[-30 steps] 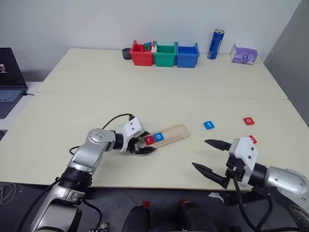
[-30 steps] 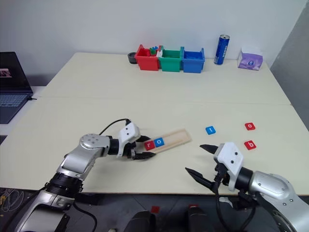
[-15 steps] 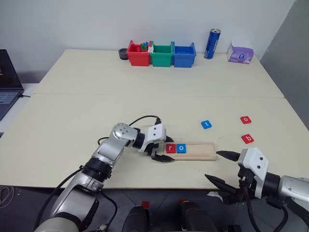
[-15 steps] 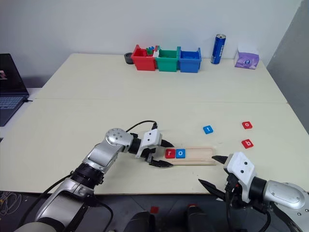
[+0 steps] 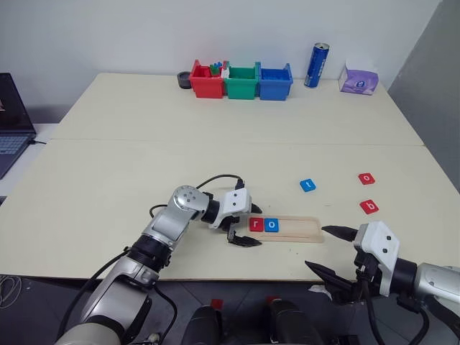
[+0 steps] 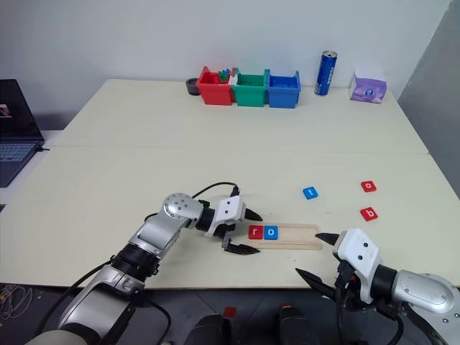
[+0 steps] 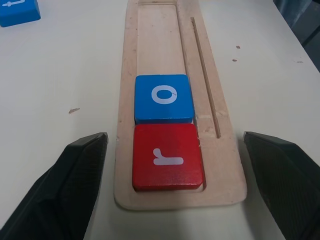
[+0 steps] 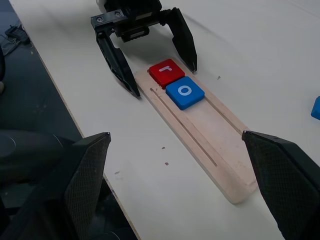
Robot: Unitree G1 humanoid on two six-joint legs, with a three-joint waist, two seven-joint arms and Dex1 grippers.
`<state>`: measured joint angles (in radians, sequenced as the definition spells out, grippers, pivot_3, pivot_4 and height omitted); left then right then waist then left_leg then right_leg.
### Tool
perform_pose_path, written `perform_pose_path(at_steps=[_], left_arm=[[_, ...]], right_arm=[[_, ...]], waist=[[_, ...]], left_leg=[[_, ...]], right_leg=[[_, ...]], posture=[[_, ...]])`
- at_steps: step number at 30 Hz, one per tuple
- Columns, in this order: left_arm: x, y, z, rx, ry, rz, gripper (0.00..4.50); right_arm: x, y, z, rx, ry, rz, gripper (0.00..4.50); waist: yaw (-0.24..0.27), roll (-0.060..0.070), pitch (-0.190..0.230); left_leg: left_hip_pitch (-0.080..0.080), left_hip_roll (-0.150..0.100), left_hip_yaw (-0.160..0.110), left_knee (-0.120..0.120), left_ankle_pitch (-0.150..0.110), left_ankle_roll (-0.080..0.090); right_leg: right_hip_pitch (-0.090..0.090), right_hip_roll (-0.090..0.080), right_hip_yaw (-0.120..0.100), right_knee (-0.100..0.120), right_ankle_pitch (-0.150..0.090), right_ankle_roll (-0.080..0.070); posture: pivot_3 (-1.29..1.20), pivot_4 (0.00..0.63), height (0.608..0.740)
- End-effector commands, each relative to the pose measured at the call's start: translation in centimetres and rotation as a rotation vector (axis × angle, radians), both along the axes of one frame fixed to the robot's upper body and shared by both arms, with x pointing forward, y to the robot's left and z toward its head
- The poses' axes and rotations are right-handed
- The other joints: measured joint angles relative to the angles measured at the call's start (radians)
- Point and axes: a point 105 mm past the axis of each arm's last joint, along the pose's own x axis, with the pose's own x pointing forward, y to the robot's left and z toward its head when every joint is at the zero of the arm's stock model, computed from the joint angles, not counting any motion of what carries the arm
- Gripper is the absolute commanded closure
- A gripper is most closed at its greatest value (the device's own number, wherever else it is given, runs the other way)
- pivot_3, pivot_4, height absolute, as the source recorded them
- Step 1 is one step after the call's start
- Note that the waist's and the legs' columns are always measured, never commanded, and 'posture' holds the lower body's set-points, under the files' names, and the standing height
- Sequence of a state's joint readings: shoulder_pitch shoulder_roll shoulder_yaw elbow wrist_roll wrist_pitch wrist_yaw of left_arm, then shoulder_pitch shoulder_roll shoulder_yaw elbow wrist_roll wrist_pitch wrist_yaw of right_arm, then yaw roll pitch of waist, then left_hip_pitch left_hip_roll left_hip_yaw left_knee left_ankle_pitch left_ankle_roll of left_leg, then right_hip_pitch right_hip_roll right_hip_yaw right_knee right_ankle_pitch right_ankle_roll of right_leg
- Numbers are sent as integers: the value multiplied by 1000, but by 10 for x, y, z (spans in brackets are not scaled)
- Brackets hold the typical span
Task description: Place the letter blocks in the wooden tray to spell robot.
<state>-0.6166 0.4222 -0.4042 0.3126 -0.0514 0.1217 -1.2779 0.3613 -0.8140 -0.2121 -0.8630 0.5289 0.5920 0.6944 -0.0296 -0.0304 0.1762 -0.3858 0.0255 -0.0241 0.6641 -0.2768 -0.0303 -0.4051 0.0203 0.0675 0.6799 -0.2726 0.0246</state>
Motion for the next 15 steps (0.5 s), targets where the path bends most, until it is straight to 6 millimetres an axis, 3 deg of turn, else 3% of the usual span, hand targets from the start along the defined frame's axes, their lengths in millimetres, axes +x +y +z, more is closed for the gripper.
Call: perform_pose_path(at_steps=[1, 7, 12, 15], left_arm=[[0, -3, 11, -41, -42, -21, 34], [0, 2, 21, -105, -60, -18, 34], [7, 12, 36, -193, -63, 63, 34], [6, 17, 48, -282, -47, 96, 34]], right_arm=[[0, 2, 9, 0, -37, 27, 0], [8, -7, 15, 6, -53, -14, 0], [24, -30, 20, 30, -83, -140, 0], [42, -54, 15, 24, -127, -314, 0]], waist=[[0, 0, 0], [0, 0, 0], [0, 0, 0], [0, 0, 0]], left_leg=[[0, 0, 0, 0, 0, 0], [0, 0, 0, 0, 0, 0], [0, 0, 0, 0, 0, 0], [0, 1, 0, 0, 0, 0]], right_leg=[[0, 0, 0, 0, 0, 0], [0, 0, 0, 0, 0, 0], [0, 0, 0, 0, 0, 0], [0, 0, 0, 0, 0, 0]], posture=[[0, 150, 740], [0, 150, 740], [0, 150, 740], [0, 150, 740]])
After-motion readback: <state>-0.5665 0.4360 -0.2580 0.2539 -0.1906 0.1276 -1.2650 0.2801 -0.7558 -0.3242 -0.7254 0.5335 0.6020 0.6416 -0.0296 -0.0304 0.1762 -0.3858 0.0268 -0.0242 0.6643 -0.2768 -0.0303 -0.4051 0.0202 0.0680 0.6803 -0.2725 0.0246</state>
